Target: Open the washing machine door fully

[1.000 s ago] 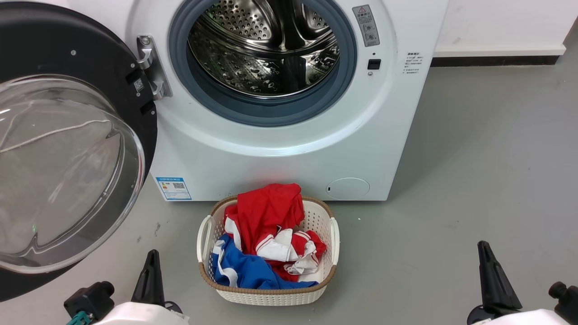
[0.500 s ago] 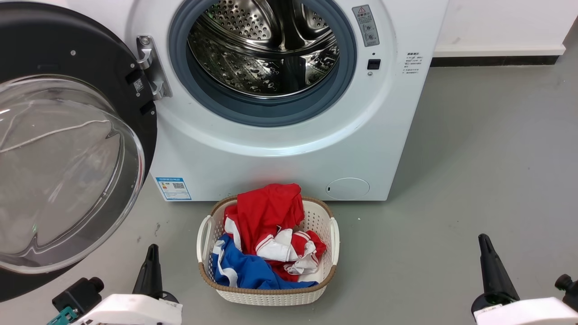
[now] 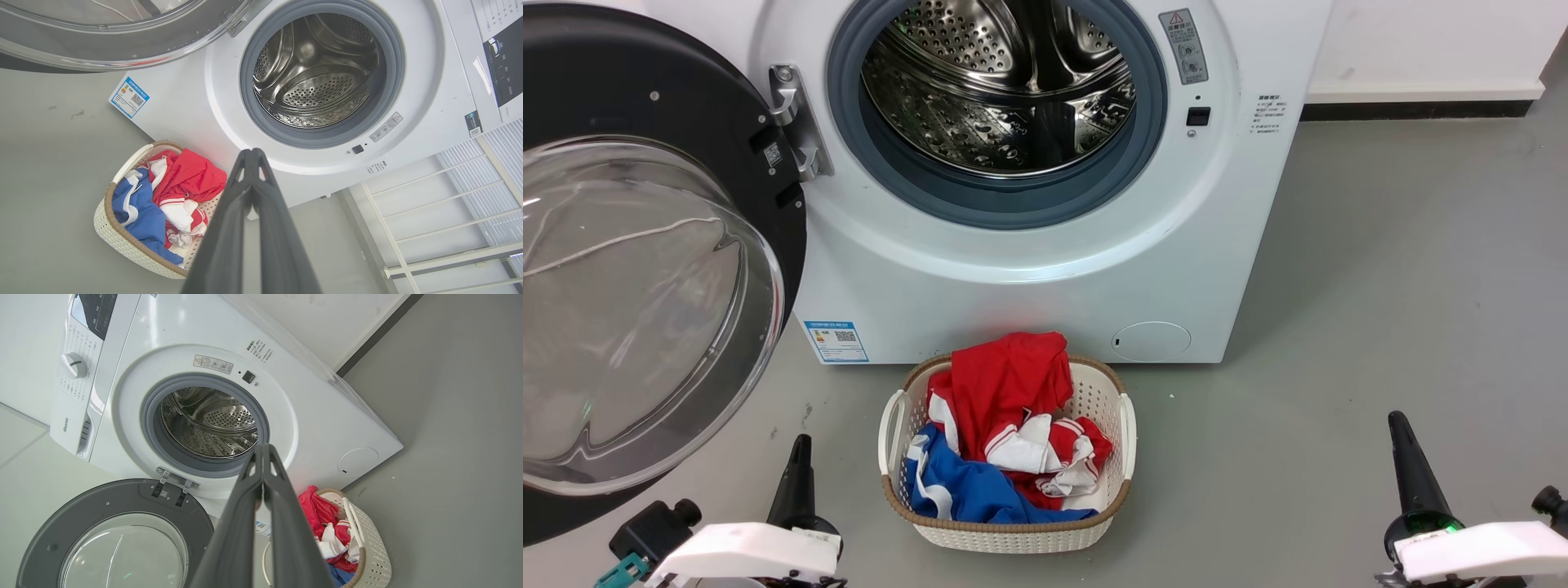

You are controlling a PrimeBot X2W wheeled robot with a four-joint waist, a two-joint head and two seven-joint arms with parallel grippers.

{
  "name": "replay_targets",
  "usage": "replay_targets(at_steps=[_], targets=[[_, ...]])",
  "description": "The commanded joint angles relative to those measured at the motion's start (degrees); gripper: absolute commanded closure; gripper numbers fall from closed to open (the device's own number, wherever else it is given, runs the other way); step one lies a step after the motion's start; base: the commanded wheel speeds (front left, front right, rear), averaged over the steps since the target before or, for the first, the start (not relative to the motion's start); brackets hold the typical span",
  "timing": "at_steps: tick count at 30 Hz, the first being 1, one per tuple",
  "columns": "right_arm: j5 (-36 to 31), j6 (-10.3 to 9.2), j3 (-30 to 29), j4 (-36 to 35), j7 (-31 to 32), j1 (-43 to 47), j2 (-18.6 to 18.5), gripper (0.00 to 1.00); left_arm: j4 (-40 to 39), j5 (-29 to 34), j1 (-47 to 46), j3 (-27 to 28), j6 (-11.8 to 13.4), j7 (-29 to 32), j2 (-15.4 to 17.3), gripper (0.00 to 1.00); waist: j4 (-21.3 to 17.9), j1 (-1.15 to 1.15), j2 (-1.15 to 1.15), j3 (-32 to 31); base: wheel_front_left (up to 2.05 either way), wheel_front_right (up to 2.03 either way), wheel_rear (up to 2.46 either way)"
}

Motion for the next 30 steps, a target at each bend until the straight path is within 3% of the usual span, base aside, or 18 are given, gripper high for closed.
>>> replay_targets(at_steps=[1, 30], targets=[[1.75, 0.01, -0.18, -0.19, 0.31, -1.45, -0.49, 1.0, -0.4, -1.76, -1.55, 0.27, -0.52, 0.41, 0.14, 1.0, 0.0, 0.0, 0.0, 0.0, 0.0, 0.0, 0.0], [19.07, 0.01, -1.29, 3.22, 4.78, -5.31, -0.45, 1.0, 1.04, -19.79, -3.9, 1.23, -2.0, 4.79, 0.17, 1.0, -0.12, 0.0, 0.0, -0.03, 0.0, 0.0, 0.0]])
